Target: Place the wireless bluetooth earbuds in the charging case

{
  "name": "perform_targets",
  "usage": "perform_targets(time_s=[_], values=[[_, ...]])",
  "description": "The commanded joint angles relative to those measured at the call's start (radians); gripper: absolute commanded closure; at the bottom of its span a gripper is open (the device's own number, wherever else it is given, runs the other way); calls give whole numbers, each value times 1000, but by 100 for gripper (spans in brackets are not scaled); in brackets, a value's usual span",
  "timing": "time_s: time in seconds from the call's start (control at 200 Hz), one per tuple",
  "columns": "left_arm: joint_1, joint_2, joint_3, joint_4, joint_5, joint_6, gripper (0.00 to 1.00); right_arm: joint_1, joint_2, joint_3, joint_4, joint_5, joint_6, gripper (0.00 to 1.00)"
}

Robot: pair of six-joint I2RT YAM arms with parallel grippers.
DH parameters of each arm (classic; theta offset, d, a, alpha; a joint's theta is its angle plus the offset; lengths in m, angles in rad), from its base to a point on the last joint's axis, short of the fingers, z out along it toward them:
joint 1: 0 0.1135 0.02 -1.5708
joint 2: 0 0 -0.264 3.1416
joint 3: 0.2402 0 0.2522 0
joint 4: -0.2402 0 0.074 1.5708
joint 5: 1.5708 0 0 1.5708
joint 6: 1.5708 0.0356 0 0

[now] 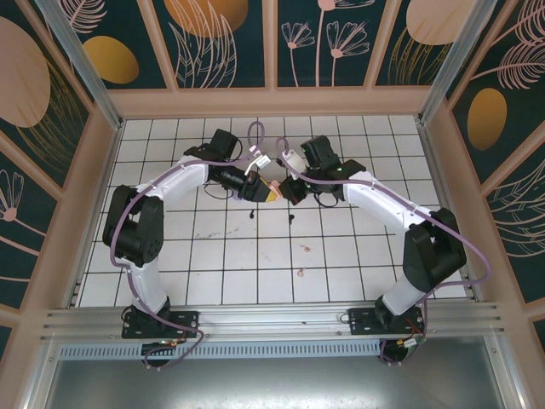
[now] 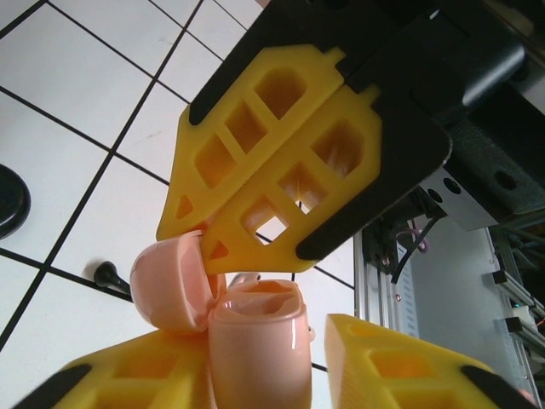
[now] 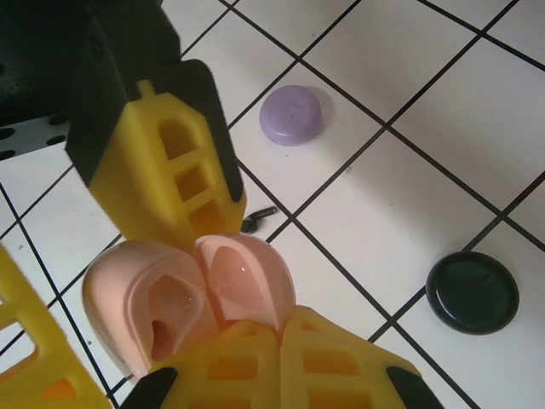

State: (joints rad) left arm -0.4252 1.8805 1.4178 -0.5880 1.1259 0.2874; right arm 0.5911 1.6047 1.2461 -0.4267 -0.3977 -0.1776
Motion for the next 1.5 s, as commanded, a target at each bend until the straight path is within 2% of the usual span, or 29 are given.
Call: perform_targets(time_s=[0.0, 0.055, 0.24, 0.345, 0.435, 0.586, 0.831, 0.956, 1.041, 1.156, 1.491], values=[[-6, 21, 27, -19, 41, 28, 68, 8, 15, 32, -13, -2, -3, 100], [-6, 21, 26, -20, 43, 29, 72, 9, 14, 33, -13, 3, -3, 100], [-6, 19, 20, -10, 54, 29, 94, 6, 8, 46, 4, 40, 20, 100], [-6, 2, -11, 64, 53, -21, 100, -3, -15, 56, 11, 68, 54, 75], [-4, -42, -85, 236, 32, -136, 100, -22, -56, 57, 13, 91, 101, 64], [4, -137, -216, 540, -25, -318, 100, -38, -163, 1, 9, 120, 213, 50], [10, -291, -369, 873, -197, -505, 100, -30, -323, -190, -42, 177, 423, 46], [11, -374, -439, 1026, -327, -585, 100, 32, -387, -319, -45, 227, 528, 45], [11, -423, -501, 1101, -397, -630, 100, 116, -417, -396, -42, 263, 601, 45], [11, -463, -530, 1123, -499, -668, 100, 222, -440, -498, -34, 282, 711, 45], [11, -550, -609, 1177, -608, -706, 100, 429, -481, -689, 13, 280, 946, 44]])
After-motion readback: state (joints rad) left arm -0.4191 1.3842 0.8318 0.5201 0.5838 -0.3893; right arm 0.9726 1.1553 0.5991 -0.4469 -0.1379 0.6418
